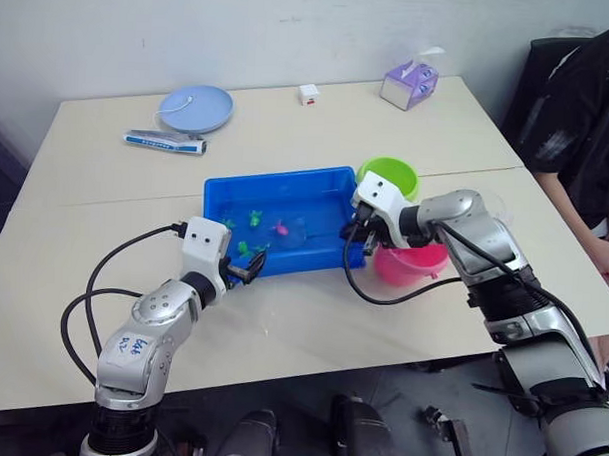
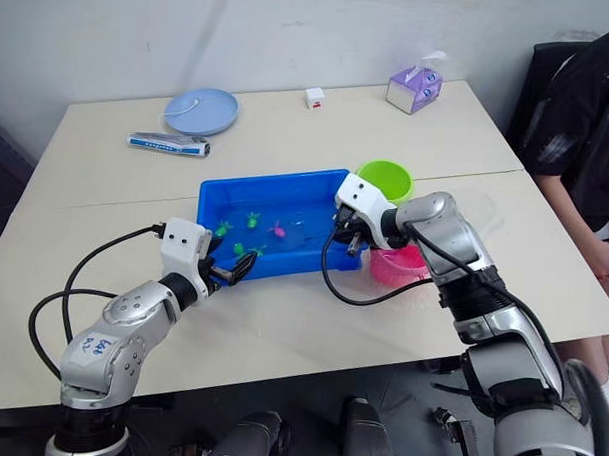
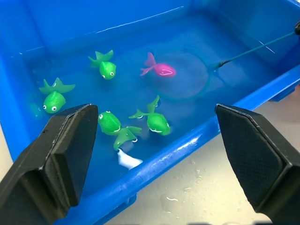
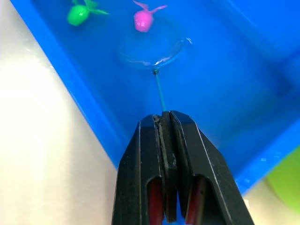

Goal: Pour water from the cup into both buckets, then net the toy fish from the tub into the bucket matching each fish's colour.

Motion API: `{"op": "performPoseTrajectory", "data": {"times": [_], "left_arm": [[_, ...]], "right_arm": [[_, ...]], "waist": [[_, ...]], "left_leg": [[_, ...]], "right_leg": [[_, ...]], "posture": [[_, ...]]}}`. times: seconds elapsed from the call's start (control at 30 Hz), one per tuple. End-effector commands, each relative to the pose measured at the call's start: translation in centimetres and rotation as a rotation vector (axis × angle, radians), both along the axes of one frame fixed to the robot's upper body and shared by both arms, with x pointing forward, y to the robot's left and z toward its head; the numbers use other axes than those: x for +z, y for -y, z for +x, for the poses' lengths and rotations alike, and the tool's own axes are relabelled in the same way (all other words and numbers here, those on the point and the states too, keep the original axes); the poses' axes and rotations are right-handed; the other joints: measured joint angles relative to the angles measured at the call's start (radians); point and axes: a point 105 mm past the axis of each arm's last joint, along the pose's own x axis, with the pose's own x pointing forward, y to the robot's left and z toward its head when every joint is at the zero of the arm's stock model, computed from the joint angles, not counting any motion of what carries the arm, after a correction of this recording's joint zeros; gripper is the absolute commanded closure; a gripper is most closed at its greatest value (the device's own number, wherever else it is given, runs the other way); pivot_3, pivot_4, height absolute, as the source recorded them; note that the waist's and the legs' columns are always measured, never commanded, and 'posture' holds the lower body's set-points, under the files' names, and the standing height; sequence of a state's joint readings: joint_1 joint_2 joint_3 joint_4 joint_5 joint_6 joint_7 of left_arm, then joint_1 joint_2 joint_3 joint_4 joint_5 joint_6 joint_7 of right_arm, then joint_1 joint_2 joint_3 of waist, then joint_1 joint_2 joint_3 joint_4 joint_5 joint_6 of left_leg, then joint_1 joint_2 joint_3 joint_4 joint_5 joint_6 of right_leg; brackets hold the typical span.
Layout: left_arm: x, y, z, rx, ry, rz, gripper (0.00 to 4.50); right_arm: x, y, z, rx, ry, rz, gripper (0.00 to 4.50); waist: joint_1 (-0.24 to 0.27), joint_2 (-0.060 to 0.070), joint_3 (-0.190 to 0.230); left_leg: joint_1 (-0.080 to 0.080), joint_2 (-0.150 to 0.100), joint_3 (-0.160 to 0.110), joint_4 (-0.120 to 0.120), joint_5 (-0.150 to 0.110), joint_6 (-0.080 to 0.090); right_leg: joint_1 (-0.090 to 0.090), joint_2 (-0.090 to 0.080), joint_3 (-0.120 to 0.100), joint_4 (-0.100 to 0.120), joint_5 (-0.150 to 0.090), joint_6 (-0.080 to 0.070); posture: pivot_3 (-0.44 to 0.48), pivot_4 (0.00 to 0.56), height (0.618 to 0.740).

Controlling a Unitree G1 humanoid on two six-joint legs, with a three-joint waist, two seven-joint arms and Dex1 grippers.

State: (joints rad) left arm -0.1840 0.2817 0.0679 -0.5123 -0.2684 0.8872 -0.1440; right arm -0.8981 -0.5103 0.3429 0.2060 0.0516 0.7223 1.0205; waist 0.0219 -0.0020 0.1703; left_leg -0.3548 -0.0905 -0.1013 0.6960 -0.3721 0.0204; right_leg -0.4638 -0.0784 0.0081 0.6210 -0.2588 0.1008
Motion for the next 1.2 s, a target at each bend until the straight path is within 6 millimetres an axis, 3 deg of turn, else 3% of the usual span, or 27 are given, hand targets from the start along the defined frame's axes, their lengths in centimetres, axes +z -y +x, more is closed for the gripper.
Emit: {"op": "performPoseTrajectory", "data": {"times": [0.03,0.47,0.7,0.9,1.2], "left_arm": [[1.2,0.2,-0.4,-0.002,0.052,0.0,0.2],[1.0,0.2,-0.4,-0.014,0.047,0.0,0.2],[1.2,0.3,-0.2,-0.034,0.053,0.006,0.2],[1.7,1.3,-0.2,-0.127,0.076,0.009,0.2],[2.4,1.8,0.4,-0.244,0.105,0.055,0.2]], "right_arm": [[2.0,-1.2,-0.3,0.025,0.025,0.063,3.74],[3.9,-0.3,0.2,-0.05,0.021,0.137,3.74],[6.1,0.5,-0.5,-0.075,0.019,0.194,3.74],[9.1,1.9,-3.1,-0.059,0.056,0.266,3.74],[11.4,3.3,-7.4,-0.067,0.085,0.349,3.74]], "waist": [[0.0,0.0,0.0],[0.0,0.0,0.0],[0.001,0.0,0.0],[0.002,0.0,0.0],[0.005,0.0,0.0]], "left_leg": [[0.0,0.0,0.0,0.0,0.0,0.0],[0.0,0.0,0.0,0.0,0.0,0.0],[0.0,0.0,0.0,0.0,0.0,0.0],[-0.001,0.0,0.0,-0.001,0.0,0.0],[-0.001,0.0,-0.001,-0.001,0.0,0.0]], "right_leg": [[0.0,0.0,0.0,0.0,0.0,0.0],[0.0,0.0,0.0,0.0,0.0,0.0],[0.0,0.0,0.0,0.0,0.0,0.0],[0.0,0.0,0.0,0.0,0.0,0.0],[0.0,-0.001,0.0,-0.001,0.0,0.0]], "posture": [[0.0,0.15,0.74],[0.0,0.15,0.74],[0.0,0.15,0.74],[0.0,0.15,0.74],[0.0,0.15,0.74]]}}
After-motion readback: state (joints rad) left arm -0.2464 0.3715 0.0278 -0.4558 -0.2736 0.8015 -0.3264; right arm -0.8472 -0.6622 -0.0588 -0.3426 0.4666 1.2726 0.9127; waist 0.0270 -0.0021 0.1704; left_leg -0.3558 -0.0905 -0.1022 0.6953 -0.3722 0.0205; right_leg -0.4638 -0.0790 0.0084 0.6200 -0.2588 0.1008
